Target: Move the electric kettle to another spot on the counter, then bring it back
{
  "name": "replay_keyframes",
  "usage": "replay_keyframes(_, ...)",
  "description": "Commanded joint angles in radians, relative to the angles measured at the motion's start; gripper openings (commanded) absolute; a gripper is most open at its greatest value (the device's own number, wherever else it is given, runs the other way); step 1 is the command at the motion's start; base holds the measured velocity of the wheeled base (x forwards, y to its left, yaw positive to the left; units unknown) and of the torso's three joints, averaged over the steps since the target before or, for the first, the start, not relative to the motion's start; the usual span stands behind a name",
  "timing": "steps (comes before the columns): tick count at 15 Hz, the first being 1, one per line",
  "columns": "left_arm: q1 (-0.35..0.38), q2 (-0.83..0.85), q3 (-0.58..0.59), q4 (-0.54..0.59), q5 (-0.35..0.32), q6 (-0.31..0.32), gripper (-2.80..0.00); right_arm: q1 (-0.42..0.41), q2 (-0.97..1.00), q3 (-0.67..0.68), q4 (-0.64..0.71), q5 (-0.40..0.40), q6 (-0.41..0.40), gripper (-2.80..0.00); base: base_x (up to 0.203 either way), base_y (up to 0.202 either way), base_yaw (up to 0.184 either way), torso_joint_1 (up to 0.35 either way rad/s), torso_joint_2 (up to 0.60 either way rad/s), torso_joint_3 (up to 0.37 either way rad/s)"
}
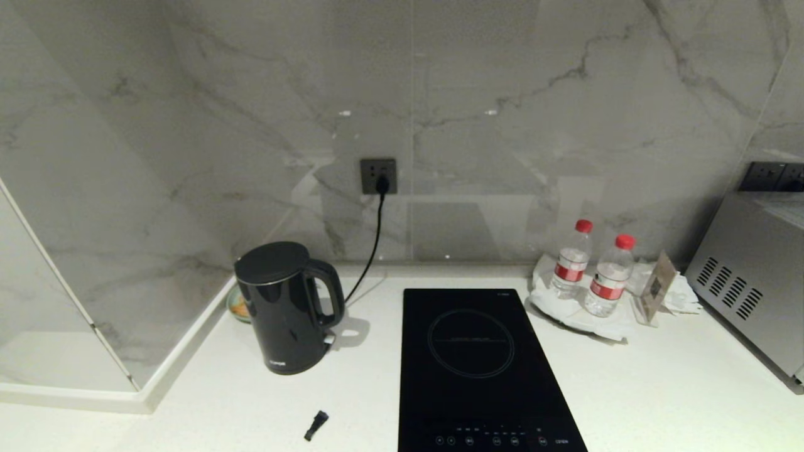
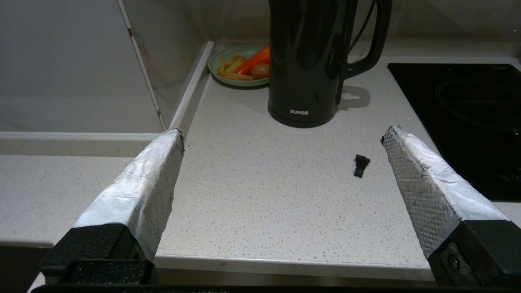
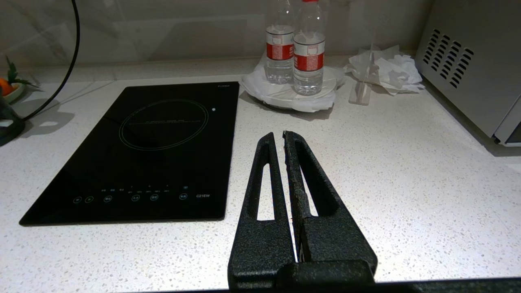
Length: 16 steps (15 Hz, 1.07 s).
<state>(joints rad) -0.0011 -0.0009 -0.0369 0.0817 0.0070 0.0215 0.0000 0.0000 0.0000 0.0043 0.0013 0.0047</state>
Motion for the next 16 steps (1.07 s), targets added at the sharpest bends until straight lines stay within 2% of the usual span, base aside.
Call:
replay_keyframes(1,0.000,0.002,0.002,0.000,0.001,-0.001,0.00,0.000,0.000,0.000,0.000,0.000,0.000,-2.80,0.000,0.000,0.000,0.000,0.00,0.000)
replay_keyframes(10,0.000,0.002,0.002,0.000,0.001,0.002,0.00,0.000,0.000,0.000,0.000,0.000,0.000,-2.80,0.000,0.000,0.000,0.001,0.00,-0.006)
replay_keyframes(16,0.000,0.002,0.002,0.001,-0.001,0.002,0.00,0.000,0.000,0.000,0.000,0.000,0.000,-2.80,0.000,0.000,0.000,0.002,0.00,-0.169)
